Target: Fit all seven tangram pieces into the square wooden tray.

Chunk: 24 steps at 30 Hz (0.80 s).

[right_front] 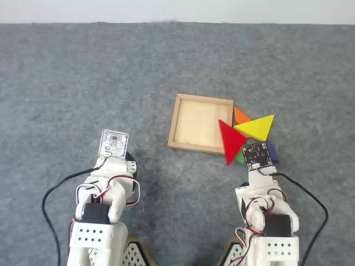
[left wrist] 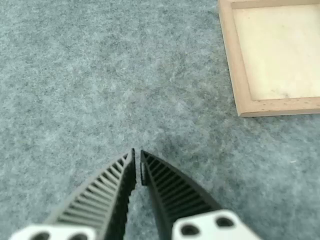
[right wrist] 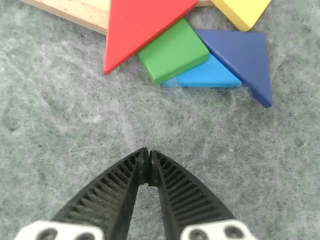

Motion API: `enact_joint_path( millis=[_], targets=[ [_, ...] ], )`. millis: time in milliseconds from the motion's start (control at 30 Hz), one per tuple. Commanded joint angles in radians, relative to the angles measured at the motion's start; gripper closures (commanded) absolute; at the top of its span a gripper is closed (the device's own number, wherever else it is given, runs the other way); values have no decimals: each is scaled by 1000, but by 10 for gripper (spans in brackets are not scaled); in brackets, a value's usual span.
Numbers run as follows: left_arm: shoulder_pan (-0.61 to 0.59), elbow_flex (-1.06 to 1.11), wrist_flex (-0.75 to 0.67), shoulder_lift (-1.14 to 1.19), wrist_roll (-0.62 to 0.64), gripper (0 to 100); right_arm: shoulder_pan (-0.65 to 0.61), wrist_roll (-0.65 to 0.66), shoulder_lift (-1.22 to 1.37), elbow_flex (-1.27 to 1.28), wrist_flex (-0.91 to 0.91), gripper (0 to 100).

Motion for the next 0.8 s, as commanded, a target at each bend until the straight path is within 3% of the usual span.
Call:
enact_joint_path(
  millis=[0, 100, 233, 367, 533, 767],
  targets=[
    [-5, -8, 8, -12, 8, 985, 10, 11, -16, 14, 5, 972],
    [-5, -8, 8, -12, 8, 985, 90, 57, -16, 5, -30, 972],
    [-5, -8, 8, -12, 8, 985, 283, 316, -16, -51, -114, 972],
    [-3, -8, 8, -12, 8, 985, 383, 322, 1, -183, -85, 972],
    [-5, -8, 8, -12, 8, 985, 320, 310, 163, -324, -79, 971],
    [-5, -8, 8, -12, 8, 985, 94, 172, 786, -655, -124, 970]
  ],
)
